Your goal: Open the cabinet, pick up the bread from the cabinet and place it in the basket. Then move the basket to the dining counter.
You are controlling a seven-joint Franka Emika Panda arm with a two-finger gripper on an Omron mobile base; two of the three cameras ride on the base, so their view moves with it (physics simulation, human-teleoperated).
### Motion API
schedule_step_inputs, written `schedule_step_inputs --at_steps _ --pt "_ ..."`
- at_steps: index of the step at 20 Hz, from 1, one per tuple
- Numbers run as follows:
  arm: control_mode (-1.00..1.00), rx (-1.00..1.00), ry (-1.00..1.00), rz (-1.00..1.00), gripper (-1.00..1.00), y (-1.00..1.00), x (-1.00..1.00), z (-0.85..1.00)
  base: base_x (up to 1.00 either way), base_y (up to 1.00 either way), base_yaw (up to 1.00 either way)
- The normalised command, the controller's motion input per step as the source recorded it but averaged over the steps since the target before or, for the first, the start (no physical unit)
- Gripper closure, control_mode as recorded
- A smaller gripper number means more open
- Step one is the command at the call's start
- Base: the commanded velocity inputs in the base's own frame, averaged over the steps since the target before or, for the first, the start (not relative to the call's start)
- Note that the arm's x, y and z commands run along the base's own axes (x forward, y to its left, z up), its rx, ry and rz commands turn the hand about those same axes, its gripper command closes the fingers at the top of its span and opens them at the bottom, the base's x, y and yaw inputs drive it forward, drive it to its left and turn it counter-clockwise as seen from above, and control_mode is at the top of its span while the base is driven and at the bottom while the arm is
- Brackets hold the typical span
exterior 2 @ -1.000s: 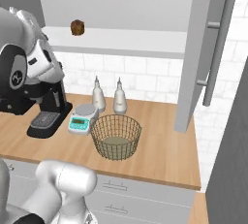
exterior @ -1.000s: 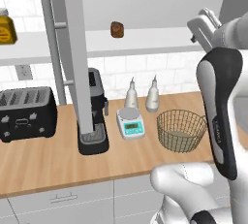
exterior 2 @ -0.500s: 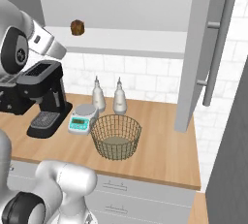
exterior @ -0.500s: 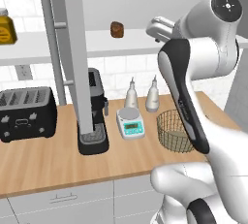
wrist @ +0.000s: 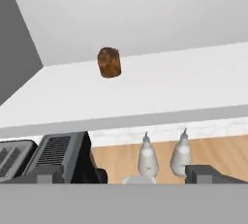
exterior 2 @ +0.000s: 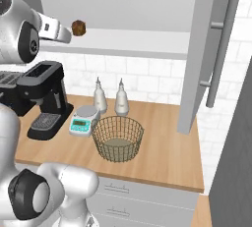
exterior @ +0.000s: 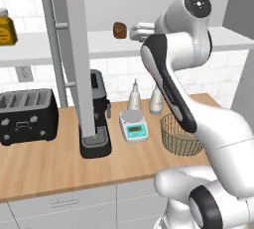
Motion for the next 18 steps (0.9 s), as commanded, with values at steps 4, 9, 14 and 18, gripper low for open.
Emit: schedule_step_inputs --at_steps 4,9,14,18 --pt "-1.0 -0.16 -0.11 0.12 -1.0 0.0 0.4 -0.01 0.0 0.0 0.0" --pt "-1.0 -0.01 -0.1 0.01 -1.0 0.09 0.31 -0.15 0.0 0.0 0.0" --pt "-1.0 0.0 -0.05 0.0 -1.0 0.09 0.52 -0.27 0.0 0.0 0.0" --pt "-1.0 0.0 0.01 0.0 -1.0 0.0 0.75 0.01 0.0 0.0 0.0"
